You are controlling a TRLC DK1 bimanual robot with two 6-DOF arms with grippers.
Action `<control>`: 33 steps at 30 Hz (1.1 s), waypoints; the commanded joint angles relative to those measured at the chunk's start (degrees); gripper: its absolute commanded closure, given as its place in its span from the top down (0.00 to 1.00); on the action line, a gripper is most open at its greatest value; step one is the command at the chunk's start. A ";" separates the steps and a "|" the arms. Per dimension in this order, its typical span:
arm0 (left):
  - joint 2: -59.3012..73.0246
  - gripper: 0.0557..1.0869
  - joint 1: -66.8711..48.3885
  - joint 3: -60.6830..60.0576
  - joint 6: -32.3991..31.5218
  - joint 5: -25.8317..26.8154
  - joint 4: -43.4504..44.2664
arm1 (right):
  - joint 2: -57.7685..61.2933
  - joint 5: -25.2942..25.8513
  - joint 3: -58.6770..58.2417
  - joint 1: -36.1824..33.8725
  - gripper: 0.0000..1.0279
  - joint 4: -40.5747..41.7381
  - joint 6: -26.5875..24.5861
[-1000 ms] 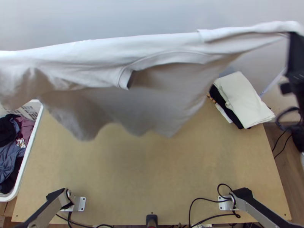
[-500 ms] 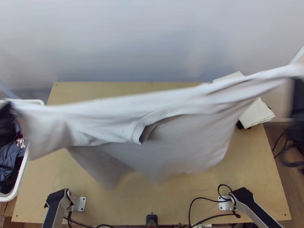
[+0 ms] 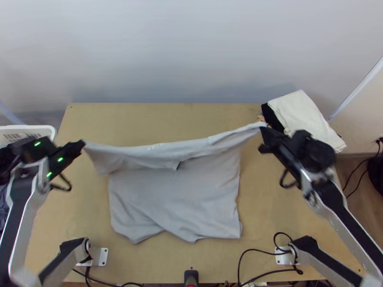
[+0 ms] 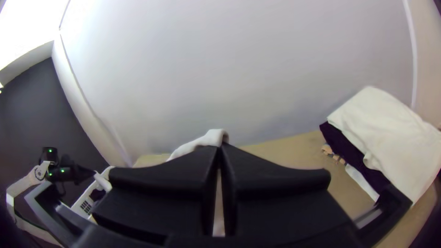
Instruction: Fold the t-shirt
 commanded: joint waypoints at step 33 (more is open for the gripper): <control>56.56 0.95 -10.24 47.59 -3.38 -8.24 -0.21 | 44.60 -0.05 33.73 -10.66 0.50 -2.98 -0.45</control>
